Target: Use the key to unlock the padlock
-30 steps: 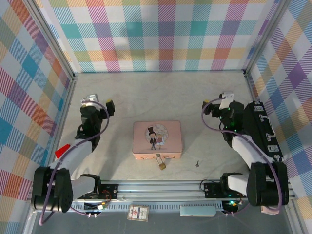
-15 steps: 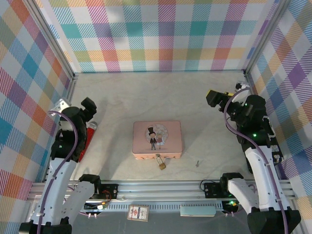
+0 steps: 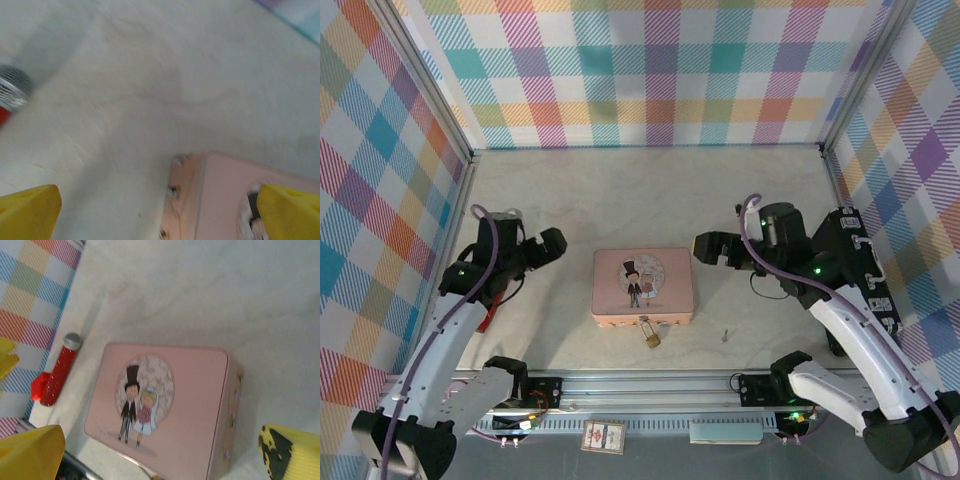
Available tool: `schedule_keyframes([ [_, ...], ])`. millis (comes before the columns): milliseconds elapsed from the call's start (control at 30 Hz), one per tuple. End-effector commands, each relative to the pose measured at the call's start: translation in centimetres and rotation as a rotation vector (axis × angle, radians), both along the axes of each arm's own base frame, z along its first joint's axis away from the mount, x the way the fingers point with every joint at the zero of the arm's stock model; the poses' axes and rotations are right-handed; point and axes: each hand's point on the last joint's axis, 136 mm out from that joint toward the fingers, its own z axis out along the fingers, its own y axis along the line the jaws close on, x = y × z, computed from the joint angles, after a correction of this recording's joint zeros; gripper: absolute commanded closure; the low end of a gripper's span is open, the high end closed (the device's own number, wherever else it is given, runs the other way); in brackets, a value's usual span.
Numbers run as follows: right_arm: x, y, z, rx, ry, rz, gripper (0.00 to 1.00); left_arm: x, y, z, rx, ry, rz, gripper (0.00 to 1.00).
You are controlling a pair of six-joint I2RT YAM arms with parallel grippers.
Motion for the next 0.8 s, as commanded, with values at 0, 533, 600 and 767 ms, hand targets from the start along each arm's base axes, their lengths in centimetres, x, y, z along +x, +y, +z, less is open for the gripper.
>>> schedule_keyframes([
  [0,-2.7,0.1,-2.5,-0.087,0.181,-0.041,0.01,-2.0,-2.0,0.2,-0.020,0.028,-0.073,0.00],
  [533,-13.9,10.2,-12.1,-0.344,0.604,0.051,0.01,-4.0,1.0,0.2,0.151,-0.094,0.010,0.00],
  [600,-14.0,10.8,-12.8,-0.383,0.627,0.046,0.01,-4.2,1.5,0.5,0.171,-0.113,0.018,0.00],
  [767,-12.9,12.7,-13.4,-0.433,0.619,0.017,0.01,-4.8,2.0,0.7,0.150,-0.158,0.035,0.00],
])
